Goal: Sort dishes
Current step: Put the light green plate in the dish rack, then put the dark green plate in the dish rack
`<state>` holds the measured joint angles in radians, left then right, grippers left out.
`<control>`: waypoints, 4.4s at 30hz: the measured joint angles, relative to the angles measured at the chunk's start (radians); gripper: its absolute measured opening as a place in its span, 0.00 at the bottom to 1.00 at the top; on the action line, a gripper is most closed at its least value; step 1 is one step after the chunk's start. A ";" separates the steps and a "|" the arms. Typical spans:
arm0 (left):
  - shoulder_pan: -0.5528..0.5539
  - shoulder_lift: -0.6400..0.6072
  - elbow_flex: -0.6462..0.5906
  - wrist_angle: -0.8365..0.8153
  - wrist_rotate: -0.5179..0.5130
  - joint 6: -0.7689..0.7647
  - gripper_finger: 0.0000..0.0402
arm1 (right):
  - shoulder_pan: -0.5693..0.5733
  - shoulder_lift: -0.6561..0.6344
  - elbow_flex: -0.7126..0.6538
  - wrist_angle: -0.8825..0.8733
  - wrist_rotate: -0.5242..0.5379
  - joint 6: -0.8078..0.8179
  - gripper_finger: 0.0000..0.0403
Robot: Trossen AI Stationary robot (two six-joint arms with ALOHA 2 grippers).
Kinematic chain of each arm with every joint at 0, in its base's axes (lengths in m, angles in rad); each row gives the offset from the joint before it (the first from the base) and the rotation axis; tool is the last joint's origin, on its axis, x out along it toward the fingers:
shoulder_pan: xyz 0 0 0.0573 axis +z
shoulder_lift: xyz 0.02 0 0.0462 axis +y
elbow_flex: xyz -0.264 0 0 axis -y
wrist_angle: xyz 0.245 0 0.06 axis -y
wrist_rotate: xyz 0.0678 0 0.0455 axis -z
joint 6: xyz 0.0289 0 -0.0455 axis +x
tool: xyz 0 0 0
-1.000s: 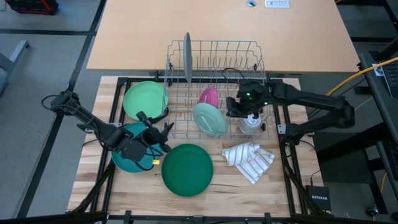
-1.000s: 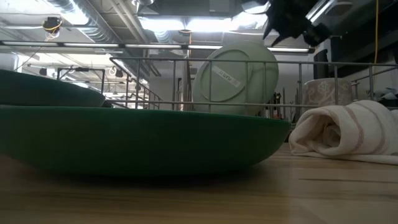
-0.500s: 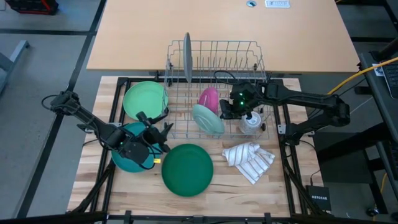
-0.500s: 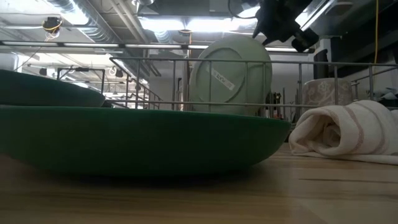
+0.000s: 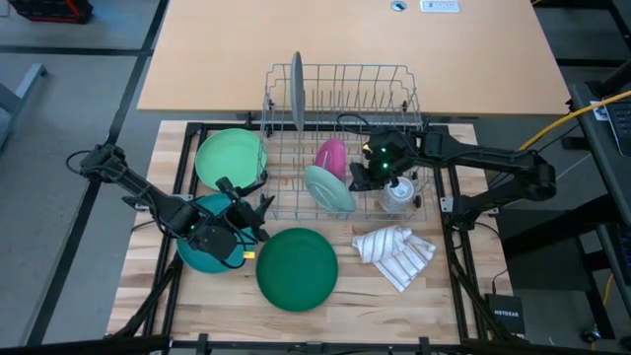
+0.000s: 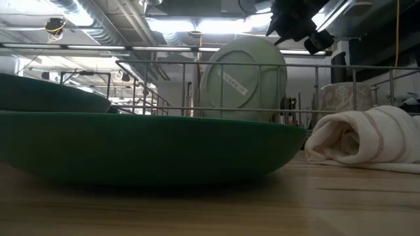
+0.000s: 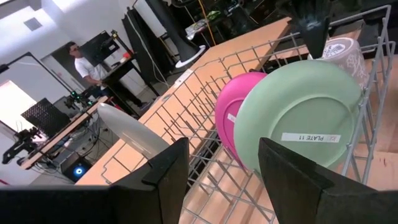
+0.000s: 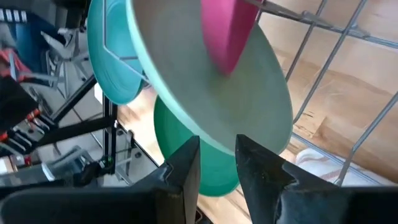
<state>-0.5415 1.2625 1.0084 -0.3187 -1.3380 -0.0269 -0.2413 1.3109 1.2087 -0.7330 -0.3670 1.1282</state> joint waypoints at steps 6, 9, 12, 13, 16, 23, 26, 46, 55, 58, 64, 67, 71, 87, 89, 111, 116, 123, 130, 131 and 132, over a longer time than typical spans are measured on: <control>0.000 0.000 0.000 -0.001 0.000 0.000 0.45 | 0.000 0.000 0.000 0.023 -0.002 -0.041 0.26; 0.000 0.000 0.000 -0.004 0.000 0.000 0.45 | 0.000 0.000 0.000 0.037 -0.002 -0.062 0.26; 0.000 0.000 0.000 -0.007 0.001 0.000 0.45 | 0.000 0.009 0.000 0.036 -0.004 -0.088 0.26; 0.000 0.000 0.000 -0.007 0.001 0.000 0.45 | 0.000 0.010 0.000 0.034 -0.004 -0.095 0.26; 0.000 0.000 0.000 -0.007 0.001 0.000 0.45 | 0.000 0.022 0.000 0.038 -0.012 -0.117 0.26; 0.000 0.000 0.000 -0.014 0.001 0.000 0.45 | 0.000 0.065 0.000 0.063 -0.054 -0.168 0.26; 0.000 0.000 0.000 -0.015 0.001 0.000 0.45 | 0.000 0.081 0.001 0.077 -0.066 -0.184 0.26; 0.001 0.000 0.000 -0.016 0.002 0.000 0.45 | -0.001 0.109 0.000 0.359 -0.060 -0.112 0.03; 0.001 0.000 0.000 -0.015 0.001 0.000 0.45 | 0.000 0.109 0.000 0.374 -0.002 -0.048 0.02; 0.001 0.000 0.000 -0.015 0.002 0.000 0.45 | 0.000 0.109 0.000 0.387 0.038 -0.045 0.03; 0.001 0.000 0.000 -0.015 0.001 0.000 0.45 | -0.002 0.118 0.000 0.434 0.112 -0.047 0.03; 0.001 0.000 0.000 -0.016 0.002 0.000 0.45 | -0.002 0.127 0.000 0.444 0.147 -0.047 0.03; 0.001 0.000 0.000 -0.016 0.002 -0.003 0.45 | -0.003 0.140 -0.001 0.443 0.200 -0.049 0.04; 0.001 0.000 0.000 -0.041 0.005 -0.028 0.45 | -0.003 0.154 0.000 0.446 0.380 -0.059 0.05; 0.001 0.000 0.000 -0.053 0.005 -0.042 0.45 | -0.003 0.154 0.000 0.441 0.379 -0.060 0.08; 0.001 0.000 0.000 -0.116 0.005 -0.104 0.45 | -0.010 0.144 0.000 0.416 0.198 -0.061 0.27; 0.001 0.000 0.000 -0.116 0.005 -0.105 0.45 | -0.016 0.113 0.000 0.410 0.198 -0.061 0.27; 0.001 0.000 0.000 -0.115 0.005 -0.105 0.45 | -0.015 0.018 0.000 0.390 0.199 -0.060 0.27; 0.000 0.000 0.000 -0.119 0.098 -0.150 0.45 | 0.026 -0.064 0.000 0.383 0.181 0.001 0.27; 0.000 0.000 0.000 -0.119 0.136 -0.162 0.45 | 0.047 -0.065 0.000 0.383 0.180 0.017 0.27; 0.000 0.000 0.000 -0.119 0.177 -0.181 0.45 | 0.074 -0.066 0.000 0.383 0.179 0.027 0.27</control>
<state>-0.5415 1.2625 1.0084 -0.4374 -1.1614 -0.2077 -0.1678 1.2453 1.2085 -0.3503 -0.1883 1.1550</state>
